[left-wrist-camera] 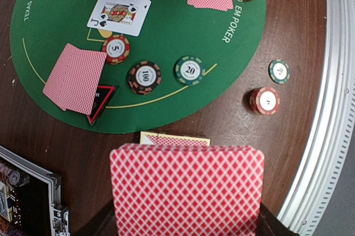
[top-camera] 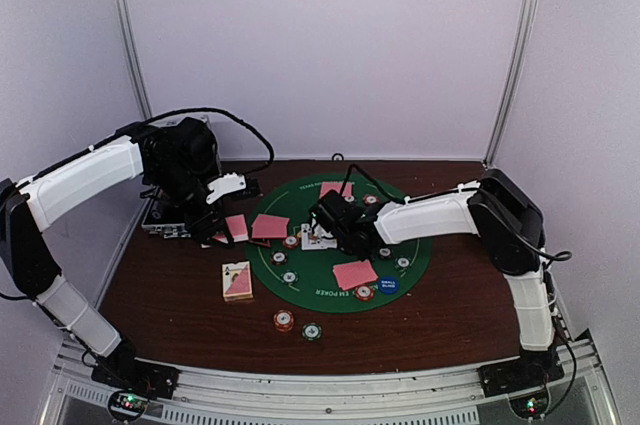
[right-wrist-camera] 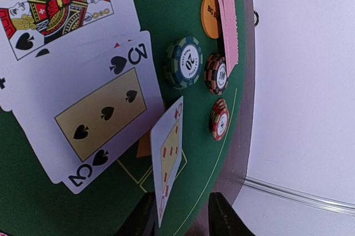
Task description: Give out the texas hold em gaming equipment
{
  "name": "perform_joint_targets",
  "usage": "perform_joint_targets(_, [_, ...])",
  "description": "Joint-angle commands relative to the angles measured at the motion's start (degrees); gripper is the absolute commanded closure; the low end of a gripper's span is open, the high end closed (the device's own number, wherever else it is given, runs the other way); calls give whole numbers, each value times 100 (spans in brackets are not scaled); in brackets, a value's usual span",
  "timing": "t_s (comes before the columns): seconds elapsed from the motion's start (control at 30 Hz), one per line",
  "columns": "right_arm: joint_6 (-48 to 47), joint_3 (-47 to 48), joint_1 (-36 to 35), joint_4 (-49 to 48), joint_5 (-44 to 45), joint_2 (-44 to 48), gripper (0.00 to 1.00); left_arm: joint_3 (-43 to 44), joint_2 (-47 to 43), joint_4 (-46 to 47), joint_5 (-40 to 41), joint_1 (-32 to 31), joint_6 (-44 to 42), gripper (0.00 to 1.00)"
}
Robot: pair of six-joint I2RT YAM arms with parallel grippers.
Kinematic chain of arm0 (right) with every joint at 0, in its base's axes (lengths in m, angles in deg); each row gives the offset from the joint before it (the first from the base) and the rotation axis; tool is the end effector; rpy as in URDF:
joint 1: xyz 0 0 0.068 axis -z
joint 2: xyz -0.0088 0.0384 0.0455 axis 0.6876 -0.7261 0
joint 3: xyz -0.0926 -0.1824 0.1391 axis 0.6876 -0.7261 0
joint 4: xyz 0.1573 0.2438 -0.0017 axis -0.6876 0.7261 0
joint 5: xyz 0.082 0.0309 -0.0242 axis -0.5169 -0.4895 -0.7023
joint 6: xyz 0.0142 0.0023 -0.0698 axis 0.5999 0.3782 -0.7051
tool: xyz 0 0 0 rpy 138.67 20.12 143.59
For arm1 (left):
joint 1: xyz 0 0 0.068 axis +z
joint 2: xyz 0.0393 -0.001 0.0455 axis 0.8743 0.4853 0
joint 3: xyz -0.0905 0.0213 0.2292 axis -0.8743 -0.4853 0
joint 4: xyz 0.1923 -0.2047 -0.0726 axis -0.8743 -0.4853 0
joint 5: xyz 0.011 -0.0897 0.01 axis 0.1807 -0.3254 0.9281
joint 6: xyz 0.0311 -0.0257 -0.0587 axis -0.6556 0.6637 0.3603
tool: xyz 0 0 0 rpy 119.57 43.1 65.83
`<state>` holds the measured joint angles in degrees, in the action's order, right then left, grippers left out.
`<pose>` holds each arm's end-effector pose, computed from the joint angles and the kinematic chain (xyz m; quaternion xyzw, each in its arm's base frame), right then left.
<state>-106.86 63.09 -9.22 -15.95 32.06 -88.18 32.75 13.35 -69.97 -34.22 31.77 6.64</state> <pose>0.3188 0.3560 0.0926 -0.5628 0.7037 -0.2863 0.3257 0.2801 -0.1792 0.2497 0.5074 0.8315 -0.1672 0.1525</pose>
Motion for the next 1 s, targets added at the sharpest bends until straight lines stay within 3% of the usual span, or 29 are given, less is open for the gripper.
perform_joint_targets(0.0, [223,-26,-42,238,-86,48,62,22,-167,63,-60,36,-68,100])
perform_joint_targets(0.1, [300,-41,-51,298,-115,132,57,16,-171,70,-57,36,-74,100])
perform_joint_targets(0.2, [318,-59,-52,344,-134,213,40,8,-181,67,-71,36,-77,100])
perform_joint_targets(0.37, [471,44,-51,382,-50,350,23,-7,-198,67,-94,36,-75,100])
perform_joint_targets(0.5, [791,226,-51,129,291,596,1,-17,-210,62,-90,36,-77,100])
perform_joint_targets(0.63, [1396,457,-43,-83,640,972,0,-9,-220,64,-77,36,-77,100])
perform_joint_targets(0.8, [2174,908,-51,317,732,1275,0,-27,-240,60,-66,36,-84,100])
perform_joint_targets(0.87, [2749,1121,-44,750,355,1412,1,-22,-237,61,-68,36,-81,100])
perform_joint_targets(0.97, [3853,1363,1,1383,-893,1714,1,6,-223,60,-71,36,-85,100])
